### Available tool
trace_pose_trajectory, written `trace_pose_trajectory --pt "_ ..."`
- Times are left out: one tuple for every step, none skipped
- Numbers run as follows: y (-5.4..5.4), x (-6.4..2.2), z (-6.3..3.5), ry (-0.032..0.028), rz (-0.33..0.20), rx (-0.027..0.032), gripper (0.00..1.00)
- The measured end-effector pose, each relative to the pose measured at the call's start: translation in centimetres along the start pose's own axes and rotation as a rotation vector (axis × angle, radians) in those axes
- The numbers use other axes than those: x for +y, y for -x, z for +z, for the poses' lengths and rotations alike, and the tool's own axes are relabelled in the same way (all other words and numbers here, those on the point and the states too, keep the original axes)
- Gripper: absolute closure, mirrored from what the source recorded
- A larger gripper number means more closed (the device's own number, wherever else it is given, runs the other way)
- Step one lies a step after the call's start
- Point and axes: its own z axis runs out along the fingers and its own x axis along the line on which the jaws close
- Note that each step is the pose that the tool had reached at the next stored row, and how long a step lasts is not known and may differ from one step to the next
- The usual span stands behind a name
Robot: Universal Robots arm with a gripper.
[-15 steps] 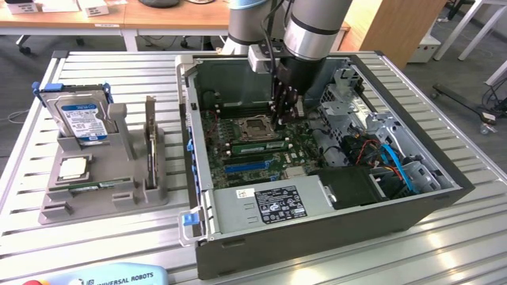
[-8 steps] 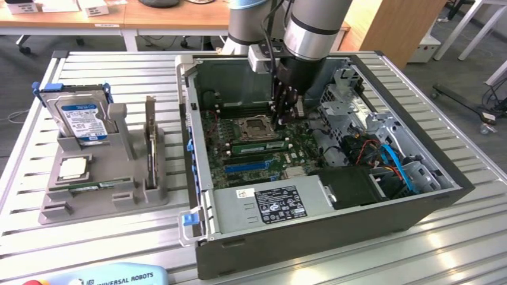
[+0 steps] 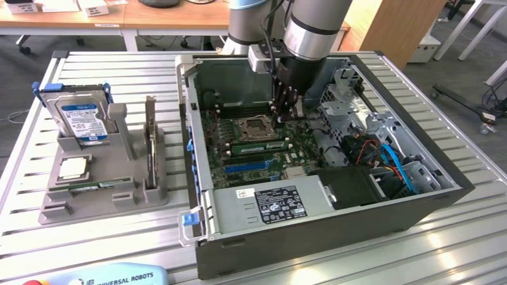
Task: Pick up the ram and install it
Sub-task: 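Press down the ram until it locks into place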
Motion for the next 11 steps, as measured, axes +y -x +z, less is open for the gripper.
trace_pose_trajectory --pt "0.0 0.0 0.0 0.0 0.0 0.0 0.9" --pt "0.0 0.0 0.0 0.0 0.0 0.0 0.9" --pt "0.0 0.0 0.0 0.0 0.0 0.0 0.9" --pt "0.0 0.0 0.0 0.0 0.0 0.0 0.9" --pt "0.0 0.0 0.0 0.0 0.0 -0.0001 0.9" --pt "0.0 0.0 0.0 0.0 0.0 0.0 0.9" --pt "0.0 0.0 0.0 0.0 0.0 0.0 0.9" --pt "0.0 -0.02 0.0 0.0 0.0 0.0 0.9" --pt "0.0 -0.13 -0.01 0.0 0.0 0.0 0.9" --pt "0.0 -0.35 -0.02 0.0001 0.0 0.0001 0.9" --pt "0.0 -0.61 -0.03 0.0 0.0 0.0001 0.9"
